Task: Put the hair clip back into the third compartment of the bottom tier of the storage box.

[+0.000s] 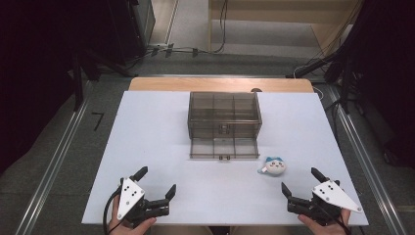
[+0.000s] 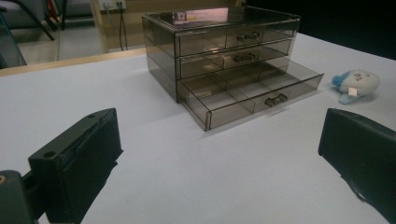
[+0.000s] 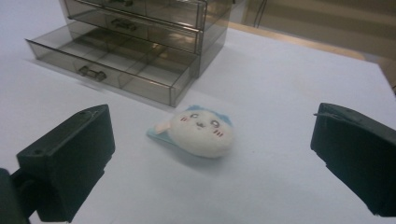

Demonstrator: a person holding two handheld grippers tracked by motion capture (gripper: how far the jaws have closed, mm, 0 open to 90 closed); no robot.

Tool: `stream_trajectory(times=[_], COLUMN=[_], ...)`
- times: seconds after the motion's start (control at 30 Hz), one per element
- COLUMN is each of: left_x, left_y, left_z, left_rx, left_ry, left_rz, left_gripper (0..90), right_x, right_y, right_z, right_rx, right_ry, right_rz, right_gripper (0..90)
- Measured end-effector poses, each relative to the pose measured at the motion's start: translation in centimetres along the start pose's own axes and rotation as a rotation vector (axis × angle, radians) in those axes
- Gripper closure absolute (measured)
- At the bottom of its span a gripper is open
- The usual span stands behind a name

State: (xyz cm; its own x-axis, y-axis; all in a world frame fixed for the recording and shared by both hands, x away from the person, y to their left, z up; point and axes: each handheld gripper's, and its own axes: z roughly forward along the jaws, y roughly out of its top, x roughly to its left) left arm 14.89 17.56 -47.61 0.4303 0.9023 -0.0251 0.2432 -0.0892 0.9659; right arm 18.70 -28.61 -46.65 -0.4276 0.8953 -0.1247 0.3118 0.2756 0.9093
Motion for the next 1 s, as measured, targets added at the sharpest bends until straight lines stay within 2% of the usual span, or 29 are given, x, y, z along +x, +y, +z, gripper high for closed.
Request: stream_trajectory(times=[0.13,0.2,0.4,0.5,0.63,1.0], left_x=[-0.1,-0.2,-0.1,0.0,0.0,0.1], left_y=[0.0,0.0,-0.2,-0.3,-0.3,-0.5], left_z=[0.1,0.1,0.2,0.2,0.1,0.1], left_rx=[0.001,0.004,0.012,0.018,0.022,0.03], left_ry=[0.001,0.001,0.0,0.002,0.013,0.024], left_rz=[-0.003,-0.002,0.001,-0.001,-0.007,-0.004], left_gripper=[0.0,0.0,0.0,0.0,0.0,0.0], right_x=[-0.5,-0.7,-1.0,-1.0,-1.0,-1.8], right_y=[-0.1,-0.2,0.1,0.4,0.9,2.8], right_z=[0.3,0.4,0.5,0.6,0.9,2.5], right_rx=[0.012,0.022,0.033,0.038,0.048,0.159], right_ry=[0.002,0.019,0.035,0.049,0.043,0.044], right_rz=[0.011,0.03,0.047,0.046,0.032,0.035], right_gripper=[0.0,0.0,0.0,0.0,0.0,0.0])
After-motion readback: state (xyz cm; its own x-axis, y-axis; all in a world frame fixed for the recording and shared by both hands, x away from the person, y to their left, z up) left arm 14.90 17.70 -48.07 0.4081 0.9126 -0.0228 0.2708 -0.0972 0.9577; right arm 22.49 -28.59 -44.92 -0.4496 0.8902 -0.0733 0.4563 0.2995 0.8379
